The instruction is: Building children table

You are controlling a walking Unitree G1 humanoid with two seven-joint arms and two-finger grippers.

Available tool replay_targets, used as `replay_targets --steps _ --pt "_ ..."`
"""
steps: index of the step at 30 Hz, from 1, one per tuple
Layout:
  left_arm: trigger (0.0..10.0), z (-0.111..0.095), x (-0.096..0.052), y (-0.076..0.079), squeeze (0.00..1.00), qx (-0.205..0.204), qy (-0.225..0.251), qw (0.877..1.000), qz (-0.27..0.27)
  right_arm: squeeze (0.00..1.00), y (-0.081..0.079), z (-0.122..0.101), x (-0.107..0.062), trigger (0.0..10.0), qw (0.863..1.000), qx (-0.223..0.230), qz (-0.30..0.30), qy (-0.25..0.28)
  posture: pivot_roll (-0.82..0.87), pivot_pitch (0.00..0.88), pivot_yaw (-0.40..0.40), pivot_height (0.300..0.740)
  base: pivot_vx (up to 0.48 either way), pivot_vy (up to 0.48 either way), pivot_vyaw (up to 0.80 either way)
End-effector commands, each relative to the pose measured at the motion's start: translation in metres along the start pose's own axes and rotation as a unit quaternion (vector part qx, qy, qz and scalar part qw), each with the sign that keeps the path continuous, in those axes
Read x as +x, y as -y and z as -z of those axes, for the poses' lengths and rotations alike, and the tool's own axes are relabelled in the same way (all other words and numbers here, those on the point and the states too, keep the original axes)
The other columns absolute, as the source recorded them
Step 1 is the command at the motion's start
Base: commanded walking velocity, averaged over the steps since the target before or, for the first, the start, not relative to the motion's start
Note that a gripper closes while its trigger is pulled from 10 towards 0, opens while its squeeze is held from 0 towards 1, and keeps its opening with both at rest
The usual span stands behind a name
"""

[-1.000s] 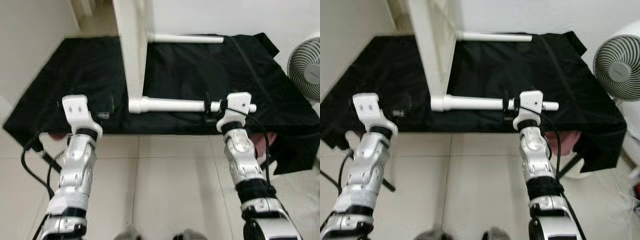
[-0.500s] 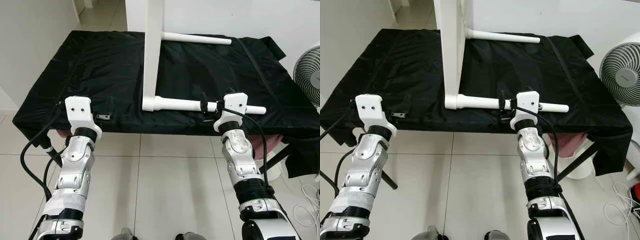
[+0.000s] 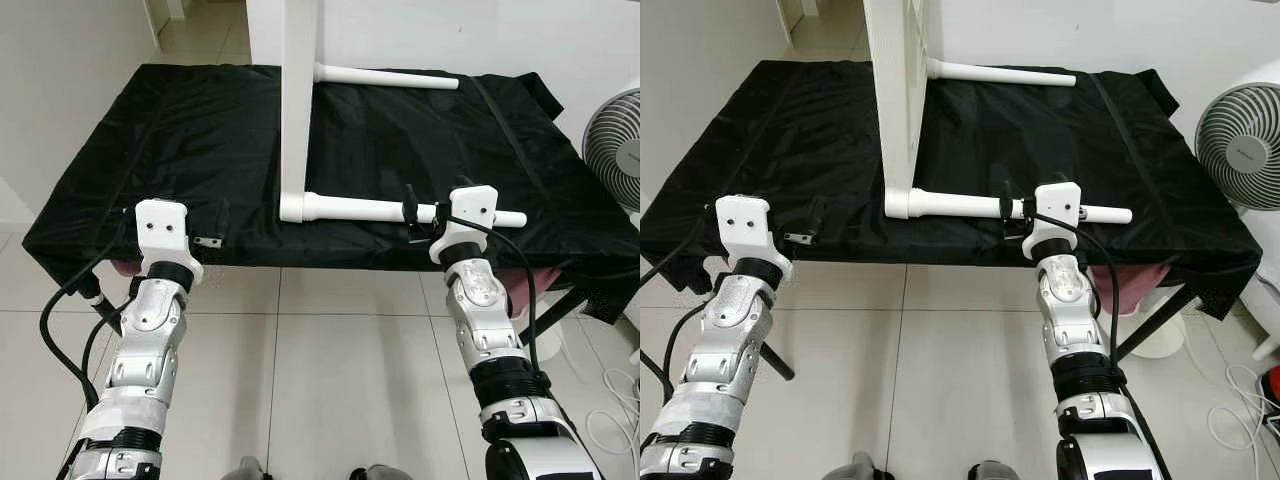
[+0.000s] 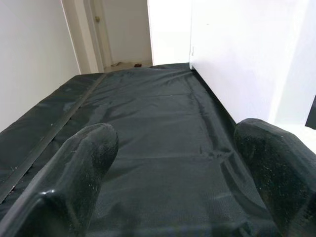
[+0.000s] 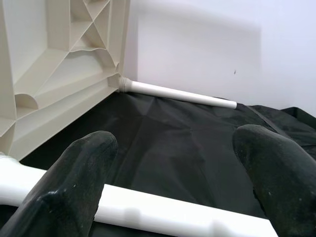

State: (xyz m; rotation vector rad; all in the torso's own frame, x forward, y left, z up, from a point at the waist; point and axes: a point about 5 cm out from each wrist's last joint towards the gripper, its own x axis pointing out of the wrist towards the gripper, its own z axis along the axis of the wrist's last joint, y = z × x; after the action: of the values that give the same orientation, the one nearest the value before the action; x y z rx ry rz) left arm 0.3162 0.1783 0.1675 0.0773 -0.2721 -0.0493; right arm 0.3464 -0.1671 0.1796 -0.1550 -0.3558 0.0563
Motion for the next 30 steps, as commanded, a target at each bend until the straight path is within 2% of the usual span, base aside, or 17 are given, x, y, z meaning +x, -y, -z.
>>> replay_targets --steps 1,16,30 --pt "10.0 0.0 -0.001 0.004 0.0 0.005 -0.001 1.0 0.018 0.0 0.003 0.005 -0.002 10.0 1.0 -0.003 0.002 -0.007 -0.02 0.091 0.016 0.74 0.0 0.0 0.0" --pt "10.0 -0.007 0.001 -0.005 0.0 -0.006 0.01 1.0 0.001 0.0 0.004 0.002 0.001 10.0 1.0 0.0 0.009 -0.001 -0.01 0.1 0.014 0.74 0.0 0.0 0.0" --pt "10.0 -0.011 0.0 -0.011 0.0 -0.011 0.014 1.0 -0.02 0.0 0.002 -0.002 0.004 10.0 1.0 -0.007 -0.011 0.007 0.0 0.114 0.001 0.74 0.31 0.0 0.0"
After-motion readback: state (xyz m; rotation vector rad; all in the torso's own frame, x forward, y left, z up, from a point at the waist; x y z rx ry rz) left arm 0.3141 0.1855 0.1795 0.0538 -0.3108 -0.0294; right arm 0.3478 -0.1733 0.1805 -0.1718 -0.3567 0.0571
